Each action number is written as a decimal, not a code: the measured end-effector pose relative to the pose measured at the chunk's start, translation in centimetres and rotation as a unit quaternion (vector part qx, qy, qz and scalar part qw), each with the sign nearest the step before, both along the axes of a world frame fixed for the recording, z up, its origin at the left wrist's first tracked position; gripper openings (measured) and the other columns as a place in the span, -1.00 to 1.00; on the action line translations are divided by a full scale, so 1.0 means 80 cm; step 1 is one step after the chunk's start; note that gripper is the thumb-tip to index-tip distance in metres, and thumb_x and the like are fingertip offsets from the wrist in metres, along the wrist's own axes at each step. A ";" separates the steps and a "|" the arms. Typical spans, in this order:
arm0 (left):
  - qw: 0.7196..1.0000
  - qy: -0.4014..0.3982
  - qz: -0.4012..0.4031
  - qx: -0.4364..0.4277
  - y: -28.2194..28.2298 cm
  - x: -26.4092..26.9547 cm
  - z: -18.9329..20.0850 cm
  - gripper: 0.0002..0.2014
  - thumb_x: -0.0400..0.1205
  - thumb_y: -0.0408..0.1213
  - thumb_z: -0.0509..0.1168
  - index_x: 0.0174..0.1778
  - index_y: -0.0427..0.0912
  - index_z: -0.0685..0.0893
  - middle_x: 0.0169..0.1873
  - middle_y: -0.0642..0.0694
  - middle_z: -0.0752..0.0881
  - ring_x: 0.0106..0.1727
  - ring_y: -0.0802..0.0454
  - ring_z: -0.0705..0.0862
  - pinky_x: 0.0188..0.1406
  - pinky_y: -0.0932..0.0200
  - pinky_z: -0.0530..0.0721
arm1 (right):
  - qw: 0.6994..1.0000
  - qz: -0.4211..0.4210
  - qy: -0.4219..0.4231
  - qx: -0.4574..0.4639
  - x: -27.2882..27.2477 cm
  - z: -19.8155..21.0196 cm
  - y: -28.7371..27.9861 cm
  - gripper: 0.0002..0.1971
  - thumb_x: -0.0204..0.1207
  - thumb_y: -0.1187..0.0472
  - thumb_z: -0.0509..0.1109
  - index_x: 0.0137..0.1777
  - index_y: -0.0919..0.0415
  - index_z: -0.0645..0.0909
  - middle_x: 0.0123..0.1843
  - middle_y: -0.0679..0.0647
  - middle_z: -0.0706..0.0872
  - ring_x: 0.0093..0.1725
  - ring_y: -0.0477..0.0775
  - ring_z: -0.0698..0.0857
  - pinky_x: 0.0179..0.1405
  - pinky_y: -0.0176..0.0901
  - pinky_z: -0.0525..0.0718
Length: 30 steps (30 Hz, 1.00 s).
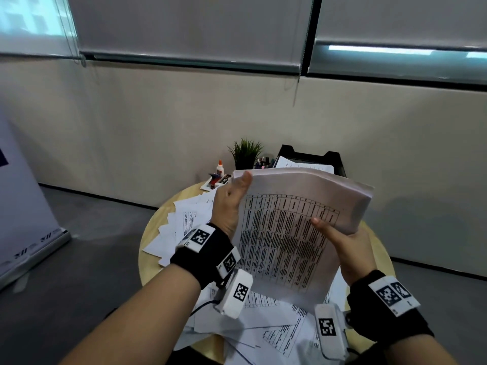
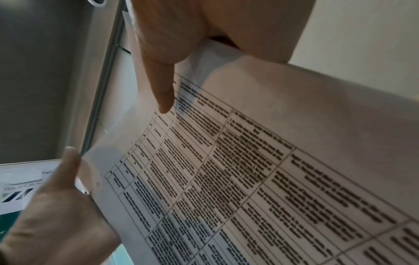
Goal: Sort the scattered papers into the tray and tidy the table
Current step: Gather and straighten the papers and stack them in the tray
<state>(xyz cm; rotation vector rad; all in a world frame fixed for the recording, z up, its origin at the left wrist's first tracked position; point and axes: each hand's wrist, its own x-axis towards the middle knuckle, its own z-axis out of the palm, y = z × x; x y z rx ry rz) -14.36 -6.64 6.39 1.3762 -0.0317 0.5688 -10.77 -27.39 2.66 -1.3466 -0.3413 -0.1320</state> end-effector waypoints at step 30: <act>0.991 0.130 -0.023 0.010 -0.010 0.005 -0.074 -0.73 0.36 -0.39 0.56 -0.35 -0.26 0.54 -0.47 -0.06 0.67 -0.32 0.19 0.74 -0.12 0.31 0.65 | 0.999 -0.030 0.046 0.002 0.004 -0.013 -0.012 -0.68 0.31 0.43 0.55 0.07 0.22 0.73 0.00 0.07 0.85 0.04 0.08 0.81 0.07 -0.02 0.76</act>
